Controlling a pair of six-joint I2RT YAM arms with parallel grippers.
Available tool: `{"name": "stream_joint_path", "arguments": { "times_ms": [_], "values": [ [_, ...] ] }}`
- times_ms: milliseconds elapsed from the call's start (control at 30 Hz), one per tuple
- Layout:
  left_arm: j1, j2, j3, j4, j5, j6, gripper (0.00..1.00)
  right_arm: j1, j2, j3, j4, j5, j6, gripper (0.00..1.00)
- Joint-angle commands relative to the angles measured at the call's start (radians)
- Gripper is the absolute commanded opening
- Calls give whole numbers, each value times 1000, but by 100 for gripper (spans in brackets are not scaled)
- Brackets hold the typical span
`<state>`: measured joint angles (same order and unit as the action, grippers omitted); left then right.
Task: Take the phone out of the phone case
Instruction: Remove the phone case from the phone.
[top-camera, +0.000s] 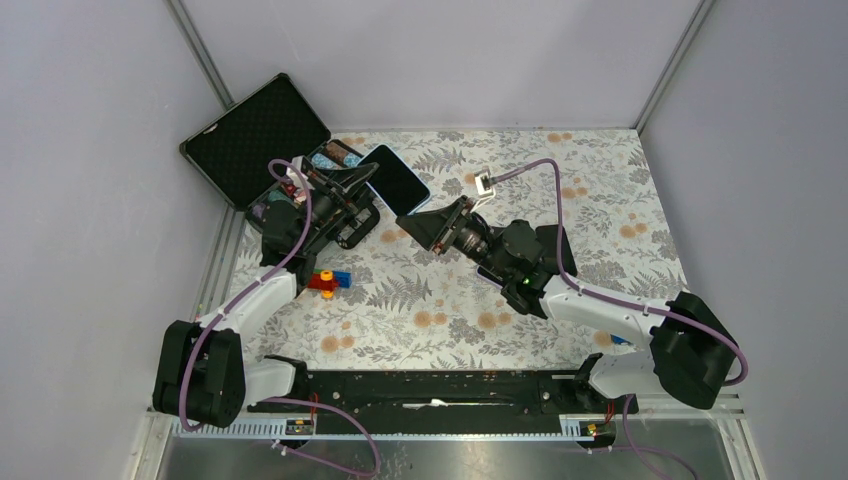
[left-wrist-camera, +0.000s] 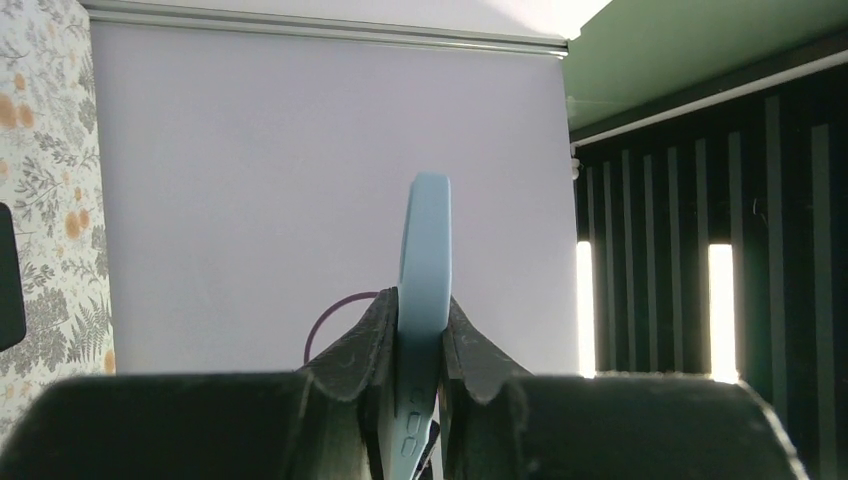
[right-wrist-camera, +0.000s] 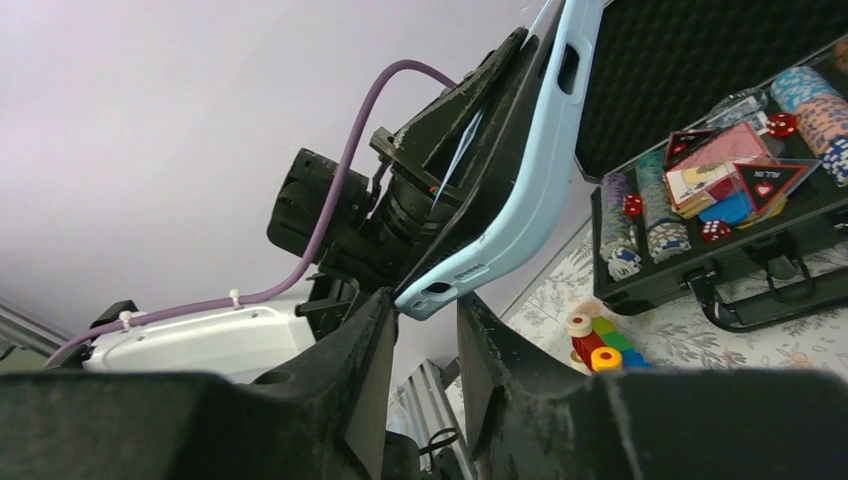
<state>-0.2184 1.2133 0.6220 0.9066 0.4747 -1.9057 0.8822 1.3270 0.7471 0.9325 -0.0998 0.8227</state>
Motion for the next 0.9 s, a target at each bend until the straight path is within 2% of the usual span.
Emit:
{"name": "stream_joint_path", "arguments": {
  "times_ms": [0, 100, 233, 467, 600, 733, 800, 867],
  "values": [
    [-2, -49, 66, 132, 0, -163, 0, -8, 43, -31, -258, 95, -117, 39],
    [-3, -57, 78, 94, 5, -131, 0, -8, 48, -18, -258, 36, -216, 49],
    [-2, -60, 78, 69, -1, -118, 0, -9, 41, -1, -304, 44, -272, 52],
    [-2, -51, 65, 66, -10, -111, 0, -9, 18, -13, -274, 16, -224, 56],
    [-3, -41, 58, 72, -14, -110, 0, -10, -8, -28, -226, -15, -184, 61],
    [-2, -32, 48, 80, -18, -101, 0, -14, -27, -36, -168, -73, -146, 73],
    [-2, -26, 41, 81, -19, -94, 0, -15, -40, -49, -126, -95, -133, 86],
    [-2, -20, 36, 85, -15, -86, 0, -16, -56, -63, -82, -104, -115, 94]
  ]
}}
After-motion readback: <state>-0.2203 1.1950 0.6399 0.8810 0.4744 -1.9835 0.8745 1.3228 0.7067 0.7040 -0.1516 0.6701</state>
